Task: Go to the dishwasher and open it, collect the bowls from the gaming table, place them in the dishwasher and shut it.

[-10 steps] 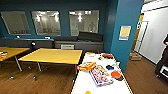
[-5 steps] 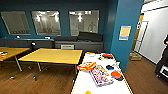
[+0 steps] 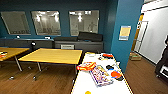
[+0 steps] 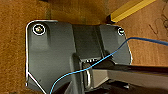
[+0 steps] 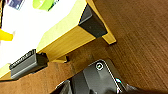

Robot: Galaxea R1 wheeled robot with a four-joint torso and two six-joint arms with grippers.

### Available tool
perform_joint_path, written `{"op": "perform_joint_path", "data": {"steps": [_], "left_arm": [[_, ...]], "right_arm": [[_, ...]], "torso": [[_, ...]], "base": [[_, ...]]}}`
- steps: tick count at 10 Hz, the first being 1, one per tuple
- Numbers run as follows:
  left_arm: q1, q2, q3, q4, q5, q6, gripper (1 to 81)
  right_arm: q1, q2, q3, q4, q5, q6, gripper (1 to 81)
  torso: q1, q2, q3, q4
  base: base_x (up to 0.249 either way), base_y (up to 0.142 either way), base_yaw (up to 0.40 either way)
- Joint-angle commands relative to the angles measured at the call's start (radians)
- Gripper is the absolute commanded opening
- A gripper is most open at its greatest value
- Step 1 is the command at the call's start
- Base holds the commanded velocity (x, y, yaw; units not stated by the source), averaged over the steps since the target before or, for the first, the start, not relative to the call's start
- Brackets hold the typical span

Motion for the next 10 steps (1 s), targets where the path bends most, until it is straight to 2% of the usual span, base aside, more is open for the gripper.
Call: {"op": "perform_joint_path", "data": {"steps": [1, 3, 4, 6, 7, 8, 10], "left_arm": [[-0.048, -0.010, 0.009, -0.002, 0.047, 0.002, 81.1], [-0.048, -0.010, 0.007, -0.005, 0.047, 0.002, 81.1], [-0.048, -0.007, 0.007, -0.005, 0.047, 0.002, 81.1], [-0.048, 0.000, 0.006, -0.007, 0.047, 0.002, 81.1], [-0.047, 0.004, 0.006, -0.007, 0.048, 0.002, 81.1], [-0.048, 0.005, 0.006, -0.007, 0.048, 0.002, 81.1], [-0.048, 0.005, 0.001, -0.008, 0.048, 0.002, 81.1]], "right_arm": [[0.269, -0.161, 0.053, -0.009, -0.052, 0.152, 81.1], [0.470, -0.149, 0.046, 0.008, -0.262, 0.159, 81.1], [0.550, -0.141, 0.021, 0.005, -0.343, 0.195, 81.1], [0.637, -0.117, -0.016, 0.007, -0.420, 0.210, 81.1], [0.673, -0.103, -0.028, 0.007, -0.437, 0.210, 81.1], [0.699, -0.091, -0.040, 0.007, -0.459, 0.212, 81.1], [0.729, -0.077, -0.037, 0.005, -0.461, 0.212, 81.1]], "torso": [[0.000, 0.000, 0.000, 0.000], [0.000, 0.000, 0.000, 0.000], [0.000, 0.000, 0.000, 0.000], [0.000, 0.000, 0.000, 0.000], [0.000, 0.000, -0.027, 0.000], [0.000, 0.000, -0.079, 0.000], [0.000, 0.000, -0.126, 0.000]], "base": [[0.000, 0.000, 0.000], [0.000, 0.000, 0.000], [0.000, 0.000, 0.000], [0.000, 0.000, 0.000], [0.000, 0.000, 0.000], [0.000, 0.000, 0.000], [0.000, 0.000, 0.000]]}}
